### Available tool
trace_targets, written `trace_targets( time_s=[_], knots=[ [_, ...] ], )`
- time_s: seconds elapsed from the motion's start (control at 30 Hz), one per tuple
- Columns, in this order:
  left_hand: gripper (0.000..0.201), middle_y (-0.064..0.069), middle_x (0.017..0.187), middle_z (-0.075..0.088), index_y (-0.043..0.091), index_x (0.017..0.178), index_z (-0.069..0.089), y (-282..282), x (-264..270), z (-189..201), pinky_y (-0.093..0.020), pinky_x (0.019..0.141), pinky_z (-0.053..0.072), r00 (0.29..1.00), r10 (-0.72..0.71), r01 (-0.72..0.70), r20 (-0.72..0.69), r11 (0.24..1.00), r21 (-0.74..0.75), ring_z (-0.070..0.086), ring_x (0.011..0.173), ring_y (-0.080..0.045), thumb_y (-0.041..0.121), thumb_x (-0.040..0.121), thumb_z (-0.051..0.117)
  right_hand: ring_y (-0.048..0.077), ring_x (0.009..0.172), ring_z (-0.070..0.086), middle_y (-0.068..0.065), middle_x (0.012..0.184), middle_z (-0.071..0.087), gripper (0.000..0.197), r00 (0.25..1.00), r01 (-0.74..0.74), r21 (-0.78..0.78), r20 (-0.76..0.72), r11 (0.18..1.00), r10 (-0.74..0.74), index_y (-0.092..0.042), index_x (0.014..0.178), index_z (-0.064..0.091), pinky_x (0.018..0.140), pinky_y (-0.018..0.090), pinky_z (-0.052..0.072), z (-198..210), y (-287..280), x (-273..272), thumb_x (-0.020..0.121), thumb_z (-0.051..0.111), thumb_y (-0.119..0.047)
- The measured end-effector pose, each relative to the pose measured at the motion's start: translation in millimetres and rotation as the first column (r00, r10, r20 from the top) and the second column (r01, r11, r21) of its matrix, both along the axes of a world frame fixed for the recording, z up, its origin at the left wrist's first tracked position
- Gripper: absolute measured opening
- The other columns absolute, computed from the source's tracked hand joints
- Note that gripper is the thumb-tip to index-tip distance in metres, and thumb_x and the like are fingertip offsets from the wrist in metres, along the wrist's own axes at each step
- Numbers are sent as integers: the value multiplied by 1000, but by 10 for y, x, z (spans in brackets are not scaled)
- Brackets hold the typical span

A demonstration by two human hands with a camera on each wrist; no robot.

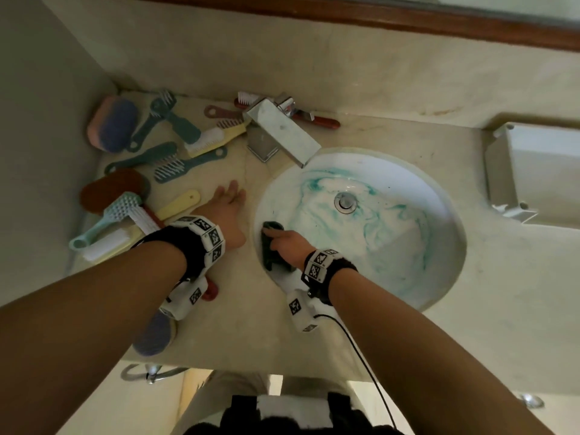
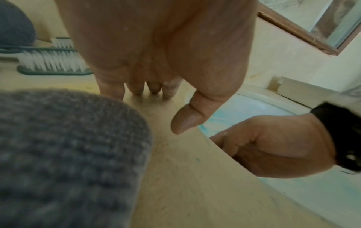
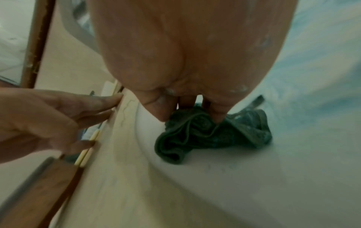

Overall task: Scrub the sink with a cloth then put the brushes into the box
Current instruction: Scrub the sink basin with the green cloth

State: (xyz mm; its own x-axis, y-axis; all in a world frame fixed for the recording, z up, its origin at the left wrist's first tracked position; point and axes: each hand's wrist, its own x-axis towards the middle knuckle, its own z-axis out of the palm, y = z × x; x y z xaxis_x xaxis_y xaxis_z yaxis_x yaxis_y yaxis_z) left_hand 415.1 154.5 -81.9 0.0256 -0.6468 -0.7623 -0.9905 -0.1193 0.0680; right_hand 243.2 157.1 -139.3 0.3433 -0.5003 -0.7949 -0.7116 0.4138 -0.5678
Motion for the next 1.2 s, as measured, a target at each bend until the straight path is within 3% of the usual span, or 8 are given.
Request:
trace_targets(
  time_s=[0.1, 0.23, 0.4, 0.6, 0.7, 0.87, 1.07, 1.2],
  knots=[
    [93, 0, 158, -24, 19, 153, -13, 28, 2, -3, -40, 121, 8, 1000, 3, -3, -4, 1000, 3, -12, 148, -24, 29, 90, 55, 23, 98, 56, 8, 118, 58, 37, 981, -185, 32, -49, 982, 186, -28, 128, 64, 94, 31, 46, 20, 151, -195, 95, 47, -21],
    [94, -2, 159, -23, 17, 153, -12, 23, -59, 21, -44, 120, 12, 1000, 21, -21, 3, 1000, -2, -11, 148, -27, 33, 89, 55, 16, 94, 52, 2, 110, 57, 47, 936, -344, 52, -58, 937, 347, -27, 127, 65, 82, 22, 40, 160, 206, -431, 91, 47, -4],
    [94, -2, 160, -14, 22, 154, -6, 236, -218, 125, -38, 121, 7, 996, 65, -68, -61, 996, -58, -5, 148, -25, 31, 87, 59, 25, 126, 51, 3, 141, 53, 66, 898, -437, -85, -97, 895, 429, -31, 143, 46, 105, 32, 43, 152, 170, -492, 83, 61, -7],
    [99, -7, 160, -13, 19, 153, -12, 979, -593, 130, -38, 119, 5, 986, 159, -152, 54, 982, -113, -2, 148, -26, 41, 88, 60, 31, 131, 44, 13, 145, 44, 57, 753, -656, -177, -84, 734, 652, -13, 139, 53, 108, 30, 34, 26, 183, -663, 85, 70, -22],
    [113, -9, 160, -13, 17, 153, -11, 1164, -755, 77, -42, 120, 8, 971, 223, -218, 88, 974, -65, 0, 148, -29, 52, 81, 68, 31, 139, 34, 13, 153, 32, 61, 669, -736, -203, -75, 646, 739, -18, 145, 45, 115, 31, 26, 14, 134, -708, 88, 66, -16],
    [138, -6, 157, -28, 19, 151, -20, 1414, -901, -69, -47, 120, 10, 947, 313, -311, 70, 950, -42, -13, 147, -31, 53, 65, 82, 34, 136, 39, 14, 153, 35, 66, 595, -793, -209, -55, 573, 802, -28, 149, 37, 114, 36, 32, -86, 161, -719, 90, 61, -12],
    [138, -3, 155, -31, 20, 149, -21, 1470, -898, -94, -45, 119, 6, 943, 330, -328, 45, 943, -51, -18, 146, -29, 51, 65, 83, 31, 134, 43, 16, 148, 42, 61, 642, -732, -300, -3, 611, 767, -21, 146, 43, 112, 28, 30, -195, 177, -755, 90, 62, -9],
    [138, -1, 155, -31, 21, 148, -22, 1470, -840, -120, -44, 118, 2, 936, 351, -350, 6, 933, -86, -19, 146, -27, 49, 64, 84, 22, 122, 55, 6, 135, 59, 54, 838, -466, -235, 193, 853, 511, -22, 136, 57, 105, 25, 40, -175, -148, -663, 86, 64, -4]
  ],
)
